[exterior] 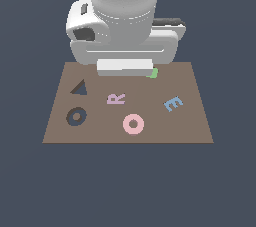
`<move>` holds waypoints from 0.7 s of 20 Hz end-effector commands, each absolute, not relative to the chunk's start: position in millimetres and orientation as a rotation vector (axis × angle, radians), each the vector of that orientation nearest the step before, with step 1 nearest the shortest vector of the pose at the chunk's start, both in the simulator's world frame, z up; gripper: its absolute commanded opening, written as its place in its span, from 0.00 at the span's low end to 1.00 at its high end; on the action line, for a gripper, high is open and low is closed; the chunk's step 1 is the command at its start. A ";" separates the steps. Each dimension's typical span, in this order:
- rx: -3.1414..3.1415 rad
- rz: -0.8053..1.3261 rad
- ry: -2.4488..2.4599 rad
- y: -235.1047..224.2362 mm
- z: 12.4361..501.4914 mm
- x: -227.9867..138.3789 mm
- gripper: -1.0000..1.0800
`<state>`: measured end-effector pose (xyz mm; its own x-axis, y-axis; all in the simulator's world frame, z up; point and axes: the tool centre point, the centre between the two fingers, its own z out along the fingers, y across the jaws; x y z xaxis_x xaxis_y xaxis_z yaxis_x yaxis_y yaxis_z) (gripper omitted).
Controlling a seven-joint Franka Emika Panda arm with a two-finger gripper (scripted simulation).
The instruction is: Insert a designated object into the corresponding slot on a board.
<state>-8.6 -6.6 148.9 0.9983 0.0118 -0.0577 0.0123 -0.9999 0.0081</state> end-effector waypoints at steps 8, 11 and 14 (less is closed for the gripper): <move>3.132 -0.085 0.071 -7.2 142.3 -2.0 0.96; 3.131 -0.079 0.127 -7.6 135.3 5.1 0.96; 3.128 -0.071 0.204 -7.7 125.8 15.0 0.96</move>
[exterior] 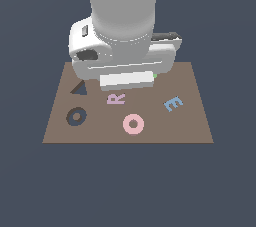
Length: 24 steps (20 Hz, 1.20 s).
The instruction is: Insert a designated object into the corresponding slot on a board.
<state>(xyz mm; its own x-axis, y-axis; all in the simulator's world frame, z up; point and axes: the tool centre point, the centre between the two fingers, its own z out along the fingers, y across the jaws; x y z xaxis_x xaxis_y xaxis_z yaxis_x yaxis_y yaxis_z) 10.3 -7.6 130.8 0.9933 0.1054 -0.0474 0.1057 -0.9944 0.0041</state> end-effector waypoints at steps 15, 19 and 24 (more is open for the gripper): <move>3.059 -0.014 0.712 6.7 64.6 81.8 0.96; 3.041 -0.006 0.789 11.5 55.9 92.0 0.96; 3.026 0.000 0.843 15.3 49.9 99.0 0.96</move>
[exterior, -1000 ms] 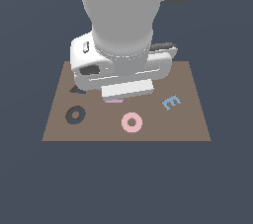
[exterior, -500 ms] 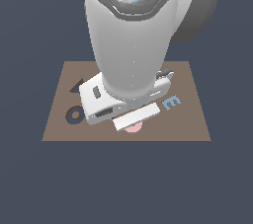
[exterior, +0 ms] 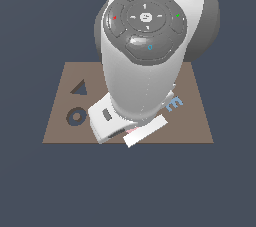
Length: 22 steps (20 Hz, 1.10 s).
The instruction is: Insert a designated object into the corresponding slot on a board.
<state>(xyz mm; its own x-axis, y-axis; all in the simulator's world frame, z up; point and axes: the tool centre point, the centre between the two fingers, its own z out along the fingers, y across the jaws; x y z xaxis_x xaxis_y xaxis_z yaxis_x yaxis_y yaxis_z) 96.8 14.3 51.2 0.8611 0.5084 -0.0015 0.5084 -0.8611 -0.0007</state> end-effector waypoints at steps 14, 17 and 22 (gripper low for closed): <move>-3.026 0.000 -0.846 16.0 37.7 99.3 0.96; -3.026 0.000 -0.845 15.7 30.5 99.1 0.96; -3.026 0.000 -0.845 15.8 30.0 99.0 0.00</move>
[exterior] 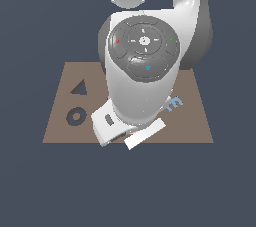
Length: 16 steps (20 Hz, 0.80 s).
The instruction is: Insert a designated object into the corresponding slot on a board.
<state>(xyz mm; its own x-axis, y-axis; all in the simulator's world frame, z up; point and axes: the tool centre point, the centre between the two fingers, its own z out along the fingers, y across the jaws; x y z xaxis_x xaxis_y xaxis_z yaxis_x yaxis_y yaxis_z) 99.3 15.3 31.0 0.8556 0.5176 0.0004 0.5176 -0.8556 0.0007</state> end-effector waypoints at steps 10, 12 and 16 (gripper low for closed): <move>3.027 0.001 0.839 14.9 31.0 99.7 0.00; 3.031 0.001 0.823 14.0 31.1 100.5 0.00; 3.048 0.001 0.759 10.2 31.3 103.6 0.00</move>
<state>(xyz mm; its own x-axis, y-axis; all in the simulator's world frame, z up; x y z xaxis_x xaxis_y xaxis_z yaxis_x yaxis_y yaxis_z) 102.3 12.5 31.2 0.8749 0.4843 0.0007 0.4843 -0.8749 0.0004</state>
